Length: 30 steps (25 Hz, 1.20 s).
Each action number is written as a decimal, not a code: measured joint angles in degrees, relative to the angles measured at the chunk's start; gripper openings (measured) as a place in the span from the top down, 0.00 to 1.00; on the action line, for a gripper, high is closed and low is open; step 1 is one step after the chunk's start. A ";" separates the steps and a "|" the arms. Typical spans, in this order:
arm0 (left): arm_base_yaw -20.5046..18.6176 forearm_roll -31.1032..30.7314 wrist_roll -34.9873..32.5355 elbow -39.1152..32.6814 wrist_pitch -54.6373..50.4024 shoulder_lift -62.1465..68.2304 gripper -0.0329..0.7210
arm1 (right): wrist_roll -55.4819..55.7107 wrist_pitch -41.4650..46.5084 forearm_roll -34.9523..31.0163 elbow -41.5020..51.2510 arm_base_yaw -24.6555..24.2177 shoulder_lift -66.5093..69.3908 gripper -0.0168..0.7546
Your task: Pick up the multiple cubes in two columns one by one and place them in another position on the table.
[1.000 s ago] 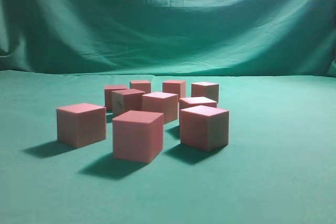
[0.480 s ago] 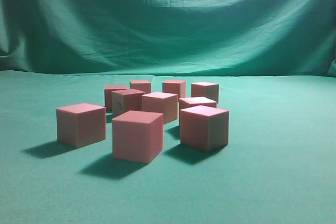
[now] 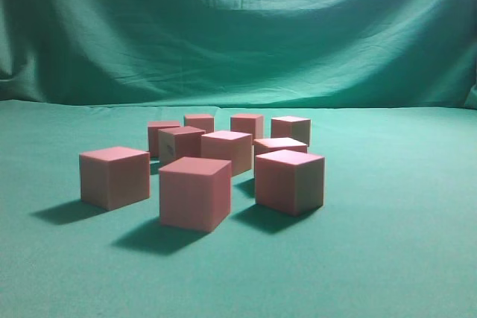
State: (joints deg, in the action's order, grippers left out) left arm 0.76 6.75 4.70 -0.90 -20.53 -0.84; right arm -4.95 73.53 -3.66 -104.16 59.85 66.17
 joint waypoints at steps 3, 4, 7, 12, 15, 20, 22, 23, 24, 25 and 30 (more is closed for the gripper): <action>0.00 0.00 0.00 0.00 0.00 0.00 0.96 | 2.24 -2.24 -1.48 9.34 0.00 -7.84 0.98; 0.00 0.00 0.00 0.00 0.00 0.00 0.96 | 2.93 -3.52 -1.74 12.54 0.00 -10.53 0.98; 0.00 0.00 0.00 0.00 0.00 0.00 0.96 | 3.81 -6.10 -2.09 20.87 0.00 -17.68 0.98; 0.00 0.00 0.00 0.00 0.00 0.00 0.96 | 4.15 -8.32 -6.65 32.37 0.00 -27.78 0.98; 0.00 0.00 0.00 0.00 0.00 0.00 0.96 | 4.41 -6.84 -7.52 36.55 0.00 -32.26 0.98; 0.00 0.00 0.00 0.00 0.00 0.00 0.96 | 4.41 -4.19 -6.80 41.57 0.00 -36.44 0.98; 0.00 0.00 0.00 0.00 0.00 0.00 0.96 | 4.41 -3.03 -6.03 42.89 0.00 -36.68 0.98; 0.00 0.00 0.00 0.00 0.00 0.00 0.96 | 4.41 -2.24 -5.68 43.45 0.00 -36.68 0.98; 0.00 0.00 0.00 0.00 0.00 0.00 0.96 | 4.72 -1.98 -5.51 43.95 0.00 -36.68 0.98; 0.00 0.00 0.00 0.00 0.00 0.00 0.96 | 5.21 -1.79 -5.51 44.27 0.00 -36.68 0.98; 0.00 0.00 0.00 0.00 0.00 0.00 0.96 | 6.54 -4.22 -4.66 45.74 -2.53 -37.37 0.98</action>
State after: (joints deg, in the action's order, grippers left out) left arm 0.76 6.75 4.70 -0.90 -20.53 -0.84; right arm 1.59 69.31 -8.32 -58.42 57.32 28.80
